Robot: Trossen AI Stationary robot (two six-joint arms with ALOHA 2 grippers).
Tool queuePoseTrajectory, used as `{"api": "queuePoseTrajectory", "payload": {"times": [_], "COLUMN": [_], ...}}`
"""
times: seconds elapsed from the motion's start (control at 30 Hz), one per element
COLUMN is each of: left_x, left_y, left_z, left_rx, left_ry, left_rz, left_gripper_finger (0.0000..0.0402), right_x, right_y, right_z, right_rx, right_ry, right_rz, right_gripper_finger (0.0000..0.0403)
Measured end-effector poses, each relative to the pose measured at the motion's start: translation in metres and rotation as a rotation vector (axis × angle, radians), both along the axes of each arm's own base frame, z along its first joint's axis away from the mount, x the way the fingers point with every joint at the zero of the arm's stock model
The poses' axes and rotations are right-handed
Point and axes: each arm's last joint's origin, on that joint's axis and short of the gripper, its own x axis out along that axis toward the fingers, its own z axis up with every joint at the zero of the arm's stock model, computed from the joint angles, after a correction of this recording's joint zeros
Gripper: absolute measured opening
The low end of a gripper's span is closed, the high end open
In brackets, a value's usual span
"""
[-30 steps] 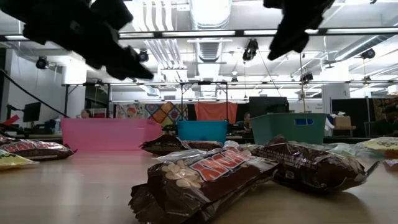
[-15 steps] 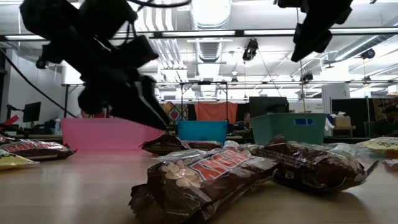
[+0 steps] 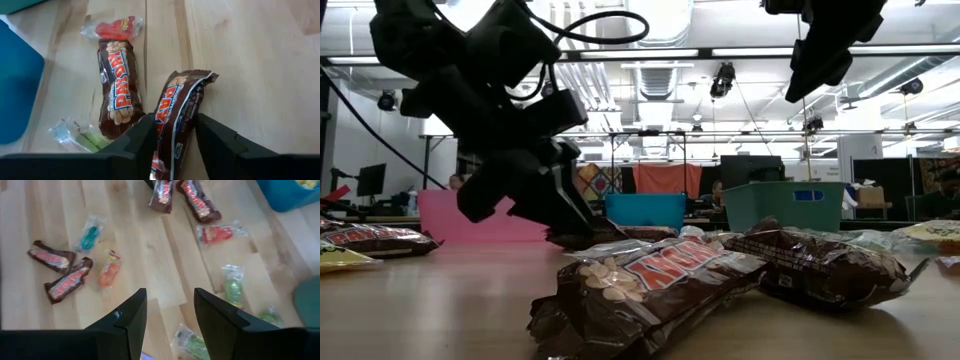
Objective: Sort candy
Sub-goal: Put the chocolate bar into the red bin
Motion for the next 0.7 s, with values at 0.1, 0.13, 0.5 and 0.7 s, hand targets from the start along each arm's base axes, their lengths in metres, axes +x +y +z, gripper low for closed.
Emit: {"api": "queuePoseTrajectory", "payload": {"times": [0.1, 0.13, 0.5, 0.7], "left_x": [-0.001, -0.001, 0.001, -0.013], "left_y": [0.000, 0.000, -0.001, 0.002], "left_z": [0.000, 0.000, 0.020, 0.069], "left_rx": [-0.003, -0.005, -0.053, -0.077], "left_ry": [-0.002, -0.002, -0.064, -0.195], "left_rz": [0.003, 0.006, -0.027, -0.045], "left_gripper_finger": [0.0079, 0.0068, 0.0002, 0.0001], "right_x": [0.000, 0.000, 0.000, 0.000], "right_y": [0.000, 0.000, -0.001, -0.001], "right_z": [0.000, 0.000, 0.000, 0.000], "right_rx": [-0.002, -0.003, -0.024, -0.030], "right_ry": [-0.001, -0.001, -0.006, -0.006], "right_rz": [-0.001, -0.001, -0.010, -0.005], "right_gripper_finger": [0.0155, 0.0155, 0.0155, 0.0155]}}
